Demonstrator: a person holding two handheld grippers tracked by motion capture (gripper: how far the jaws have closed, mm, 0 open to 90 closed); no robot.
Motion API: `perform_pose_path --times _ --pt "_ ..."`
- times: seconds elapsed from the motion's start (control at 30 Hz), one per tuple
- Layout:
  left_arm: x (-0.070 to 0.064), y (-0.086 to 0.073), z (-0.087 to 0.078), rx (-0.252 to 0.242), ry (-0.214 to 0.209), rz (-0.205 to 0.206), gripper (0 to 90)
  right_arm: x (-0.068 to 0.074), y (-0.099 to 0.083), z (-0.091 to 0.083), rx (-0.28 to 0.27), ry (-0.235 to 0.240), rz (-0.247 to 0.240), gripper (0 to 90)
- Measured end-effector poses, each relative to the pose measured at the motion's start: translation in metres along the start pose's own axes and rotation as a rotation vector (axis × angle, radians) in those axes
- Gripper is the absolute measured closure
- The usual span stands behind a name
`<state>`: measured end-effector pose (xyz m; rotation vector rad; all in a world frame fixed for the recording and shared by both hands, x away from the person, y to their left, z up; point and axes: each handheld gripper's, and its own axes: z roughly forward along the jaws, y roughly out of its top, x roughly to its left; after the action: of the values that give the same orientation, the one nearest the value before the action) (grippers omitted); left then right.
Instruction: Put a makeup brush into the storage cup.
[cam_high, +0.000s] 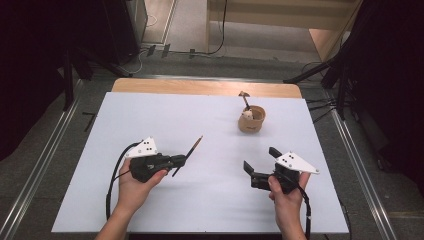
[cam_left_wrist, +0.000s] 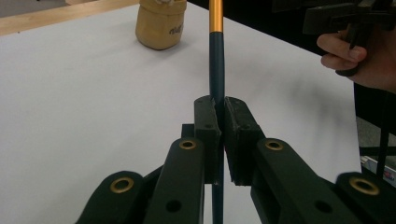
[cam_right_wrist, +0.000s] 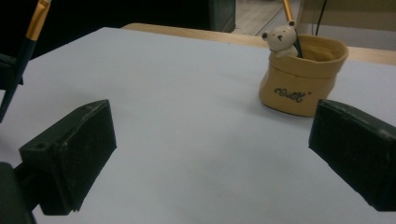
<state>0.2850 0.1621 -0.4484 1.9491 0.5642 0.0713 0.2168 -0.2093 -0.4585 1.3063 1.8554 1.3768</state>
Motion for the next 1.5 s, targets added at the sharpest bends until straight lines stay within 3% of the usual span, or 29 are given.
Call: perform_pose_path --times 0.67,1.07,1.37,1.5 --pt "-0.009 0.001 0.01 -0.089 -0.045 -0.017 85.7 0.042 0.029 0.019 -0.054 0.091 0.018 4.3" --pt "-0.021 0.001 0.022 -0.123 -0.075 -0.007 85.7 0.052 0.029 0.016 -0.098 0.139 0.084 6.6" --pt "-0.028 0.0 0.029 -0.143 -0.093 -0.01 85.7 0.063 0.024 0.023 -0.089 0.176 0.125 14.2" --pt "-0.032 -0.001 0.032 -0.148 -0.098 -0.005 85.7 0.068 0.024 0.025 -0.09 0.163 0.152 19.0"
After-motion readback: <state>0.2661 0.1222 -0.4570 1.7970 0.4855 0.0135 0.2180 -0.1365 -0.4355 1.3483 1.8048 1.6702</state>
